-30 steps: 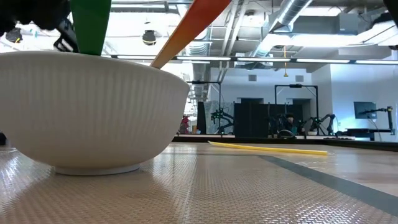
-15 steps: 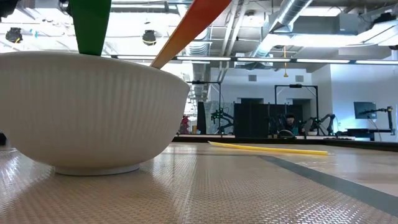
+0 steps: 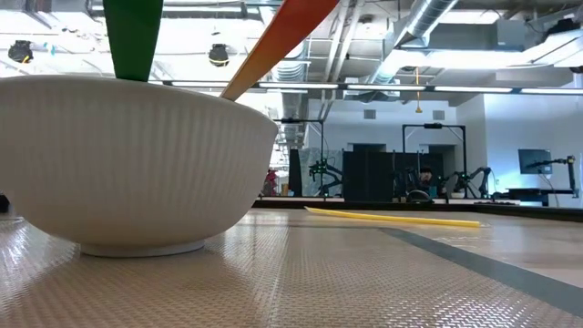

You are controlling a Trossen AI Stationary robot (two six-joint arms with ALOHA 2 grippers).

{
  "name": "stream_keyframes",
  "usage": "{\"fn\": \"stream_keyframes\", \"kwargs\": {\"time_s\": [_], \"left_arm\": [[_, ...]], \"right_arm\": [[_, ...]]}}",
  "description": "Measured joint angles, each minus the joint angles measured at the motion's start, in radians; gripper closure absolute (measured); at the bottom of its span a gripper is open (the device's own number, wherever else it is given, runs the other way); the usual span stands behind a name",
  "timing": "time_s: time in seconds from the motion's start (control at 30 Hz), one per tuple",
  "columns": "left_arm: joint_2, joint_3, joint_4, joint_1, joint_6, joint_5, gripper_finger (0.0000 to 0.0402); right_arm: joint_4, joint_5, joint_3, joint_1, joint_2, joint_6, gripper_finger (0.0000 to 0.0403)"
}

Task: Pick & Place Utensil
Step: Put the white cup on the transparent mat to the top left of the white bowl

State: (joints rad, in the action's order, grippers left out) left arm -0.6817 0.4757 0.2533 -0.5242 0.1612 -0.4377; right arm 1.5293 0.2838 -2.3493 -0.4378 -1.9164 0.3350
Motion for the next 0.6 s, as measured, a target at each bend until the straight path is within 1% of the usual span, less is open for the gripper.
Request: {"fn": "stream_keyframes", "kwargs": {"time_s": [0.1,0.2,0.27,0.33,0.4,0.47,0.53,0.6], "left_arm": [[-0.024,0.082,-0.129,0.041,0.000,0.000,0.0281],[-0.043,0.142,-0.207,0.068,0.002,-0.010,0.0282],[-0.047,0.169,-0.241,0.077,0.002,-0.038,0.0282],[-0.047,0.192,-0.278,0.081,0.003,-0.073,0.0282],[-0.046,0.207,-0.310,0.082,0.003,-0.104,0.0282],[-0.045,0.213,-0.337,0.081,0.006,-0.111,0.0282],[-0.045,0.213,-0.362,0.081,0.031,-0.111,0.0282],[-0.045,0.213,-0.394,0.081,0.057,-0.111,0.0282]], "right_arm": [[0.010,0.082,0.000,-0.015,0.064,-0.005,0.0321],[0.012,0.138,0.003,-0.046,0.125,-0.032,0.0321],[0.005,0.161,0.035,-0.066,0.175,-0.061,0.0321],[-0.029,0.175,0.101,-0.086,0.233,-0.073,0.0321],[-0.096,0.209,0.214,-0.102,0.303,-0.072,0.0321],[-0.197,0.219,0.366,-0.114,0.383,-0.080,0.0321],[-0.344,0.219,0.552,-0.117,0.472,-0.111,0.0321],[-0.542,0.210,0.752,-0.107,0.568,-0.174,0.0321]]}}
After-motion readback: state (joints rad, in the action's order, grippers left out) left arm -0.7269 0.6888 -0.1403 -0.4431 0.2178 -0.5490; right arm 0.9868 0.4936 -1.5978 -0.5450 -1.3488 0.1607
